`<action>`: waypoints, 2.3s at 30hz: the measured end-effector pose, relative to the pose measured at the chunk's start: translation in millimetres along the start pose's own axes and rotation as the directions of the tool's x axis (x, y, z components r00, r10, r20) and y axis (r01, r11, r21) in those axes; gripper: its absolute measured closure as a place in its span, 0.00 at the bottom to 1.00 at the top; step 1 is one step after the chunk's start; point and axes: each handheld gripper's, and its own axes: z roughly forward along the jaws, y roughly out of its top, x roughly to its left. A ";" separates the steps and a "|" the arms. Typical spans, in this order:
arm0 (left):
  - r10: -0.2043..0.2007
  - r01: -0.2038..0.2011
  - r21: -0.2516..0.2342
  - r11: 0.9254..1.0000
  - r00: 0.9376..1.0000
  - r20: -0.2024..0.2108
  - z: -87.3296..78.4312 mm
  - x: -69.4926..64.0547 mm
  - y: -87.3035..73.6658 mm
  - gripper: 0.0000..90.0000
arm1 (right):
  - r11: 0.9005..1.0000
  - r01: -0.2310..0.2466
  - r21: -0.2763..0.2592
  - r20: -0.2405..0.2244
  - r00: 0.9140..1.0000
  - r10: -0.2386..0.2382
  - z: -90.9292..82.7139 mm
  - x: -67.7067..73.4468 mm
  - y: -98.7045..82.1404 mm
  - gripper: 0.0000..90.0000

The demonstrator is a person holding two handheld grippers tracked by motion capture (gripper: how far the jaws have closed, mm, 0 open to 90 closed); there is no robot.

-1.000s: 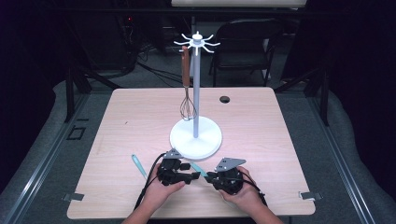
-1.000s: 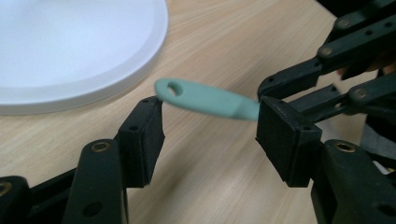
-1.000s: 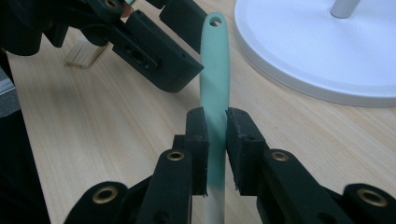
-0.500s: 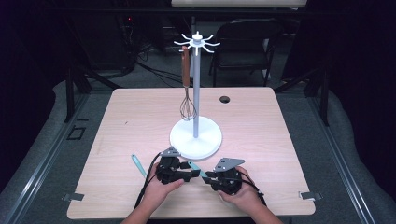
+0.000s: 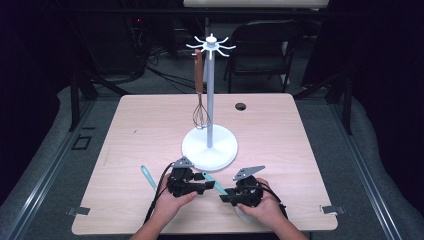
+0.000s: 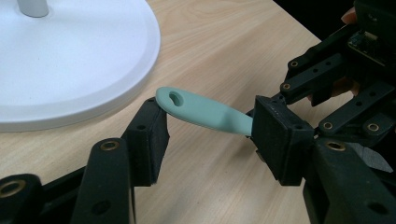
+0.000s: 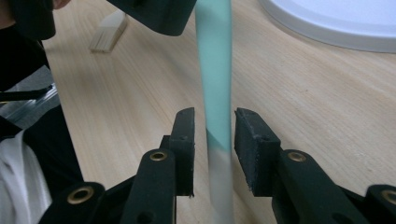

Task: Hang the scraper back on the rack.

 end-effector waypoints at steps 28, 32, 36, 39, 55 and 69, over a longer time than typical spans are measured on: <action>0.048 -0.047 -0.072 0.996 0.999 0.000 -19.7 -15.4 28.3 0.54 | 0.971 0.232 -0.049 0.284 0.936 -0.209 -18.1 29.1 25.2 0.95; 0.036 -0.036 -0.067 0.997 0.999 -0.001 -17.7 -16.1 24.2 0.57 | 0.970 0.234 -0.066 0.310 0.929 -0.203 -12.6 34.7 18.8 0.94; 0.027 -0.026 -0.078 0.997 1.000 0.011 -17.2 -18.4 22.4 0.60 | 0.968 0.233 -0.087 0.318 0.928 -0.195 -11.7 39.0 14.3 0.91; 0.031 -0.030 -0.083 0.996 0.999 0.011 -17.3 -19.9 24.1 0.62 | 0.967 0.238 -0.088 0.308 0.930 -0.201 -10.5 41.0 13.4 0.89; 0.067 -0.066 -0.102 0.993 0.998 0.004 -8.0 -32.5 38.4 0.78 | 0.988 0.090 -0.129 0.184 0.981 -0.066 -23.1 19.9 -0.3 0.88; 0.077 -0.075 -0.100 0.992 0.997 0.017 -9.7 -36.0 40.9 0.88 | 0.966 0.103 -0.237 0.231 0.972 -0.046 -18.7 23.6 18.6 0.90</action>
